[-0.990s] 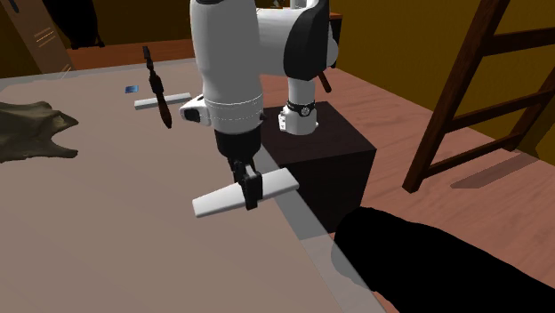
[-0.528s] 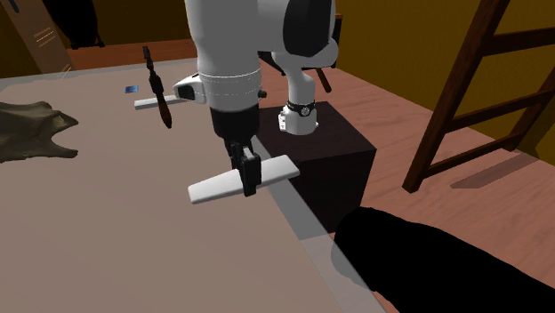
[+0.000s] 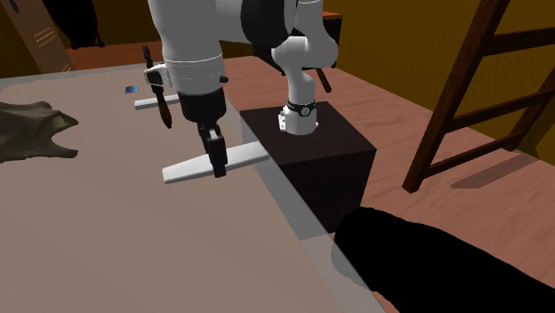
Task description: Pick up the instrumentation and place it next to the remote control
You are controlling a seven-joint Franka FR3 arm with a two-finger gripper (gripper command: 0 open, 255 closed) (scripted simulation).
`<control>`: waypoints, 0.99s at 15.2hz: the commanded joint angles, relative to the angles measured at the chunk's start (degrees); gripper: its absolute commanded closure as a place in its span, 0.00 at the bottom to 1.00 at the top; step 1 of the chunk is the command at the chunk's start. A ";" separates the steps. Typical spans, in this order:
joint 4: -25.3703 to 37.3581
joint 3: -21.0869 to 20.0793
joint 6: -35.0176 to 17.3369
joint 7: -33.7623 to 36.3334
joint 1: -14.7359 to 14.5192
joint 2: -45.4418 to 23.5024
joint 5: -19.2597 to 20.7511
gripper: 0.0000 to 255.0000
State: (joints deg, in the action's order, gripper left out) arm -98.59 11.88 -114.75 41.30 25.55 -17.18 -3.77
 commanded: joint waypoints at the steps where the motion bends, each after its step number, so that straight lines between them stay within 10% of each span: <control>1: -1.60 0.90 -0.24 -2.52 1.51 1.33 0.02 1.00; 15: -4.36 7.26 -0.98 -20.24 12.40 2.98 -1.08 1.00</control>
State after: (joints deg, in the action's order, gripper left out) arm -103.32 18.60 -115.98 22.73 36.95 -14.06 -4.67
